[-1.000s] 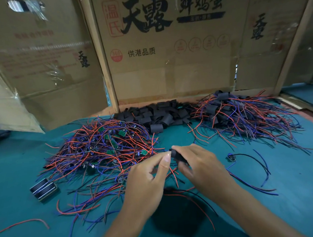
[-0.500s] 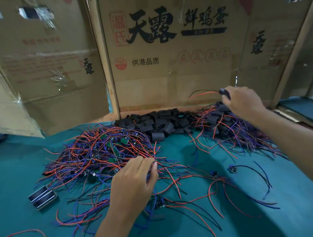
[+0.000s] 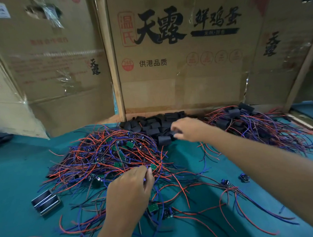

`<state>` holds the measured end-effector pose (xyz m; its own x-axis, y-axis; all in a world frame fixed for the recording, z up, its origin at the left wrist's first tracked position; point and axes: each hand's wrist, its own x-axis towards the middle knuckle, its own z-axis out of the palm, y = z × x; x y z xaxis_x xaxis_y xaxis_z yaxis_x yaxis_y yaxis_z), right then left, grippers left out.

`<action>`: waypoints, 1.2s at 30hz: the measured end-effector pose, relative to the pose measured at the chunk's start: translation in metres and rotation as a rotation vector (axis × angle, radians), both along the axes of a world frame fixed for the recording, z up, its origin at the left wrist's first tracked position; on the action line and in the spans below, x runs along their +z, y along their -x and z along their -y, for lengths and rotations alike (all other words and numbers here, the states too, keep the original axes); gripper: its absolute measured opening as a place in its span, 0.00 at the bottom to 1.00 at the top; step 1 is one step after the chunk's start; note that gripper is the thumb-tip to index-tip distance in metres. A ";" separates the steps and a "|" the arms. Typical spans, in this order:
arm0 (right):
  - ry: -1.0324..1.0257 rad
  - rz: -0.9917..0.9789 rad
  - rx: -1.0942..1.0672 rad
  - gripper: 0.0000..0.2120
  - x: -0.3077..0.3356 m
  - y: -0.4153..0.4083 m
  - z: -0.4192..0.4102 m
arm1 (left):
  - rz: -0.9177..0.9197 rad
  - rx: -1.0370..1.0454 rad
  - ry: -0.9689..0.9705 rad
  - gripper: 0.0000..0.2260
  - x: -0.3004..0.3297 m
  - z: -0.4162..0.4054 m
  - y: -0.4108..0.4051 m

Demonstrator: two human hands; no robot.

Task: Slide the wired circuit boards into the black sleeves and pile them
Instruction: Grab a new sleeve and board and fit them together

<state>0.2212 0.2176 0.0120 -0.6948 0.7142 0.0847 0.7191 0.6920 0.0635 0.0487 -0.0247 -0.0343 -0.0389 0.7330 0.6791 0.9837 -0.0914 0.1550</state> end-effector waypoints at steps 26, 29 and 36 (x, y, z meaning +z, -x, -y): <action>0.051 -0.049 -0.145 0.15 -0.052 0.028 0.003 | 0.037 0.029 0.188 0.18 -0.008 -0.001 0.006; 0.004 -0.248 -0.231 0.14 -0.041 0.023 0.023 | 0.054 0.023 0.176 0.16 -0.005 -0.001 0.006; 0.161 -0.740 -0.166 0.22 -0.025 -0.003 0.144 | 0.040 -0.043 0.159 0.31 -0.003 -0.001 -0.009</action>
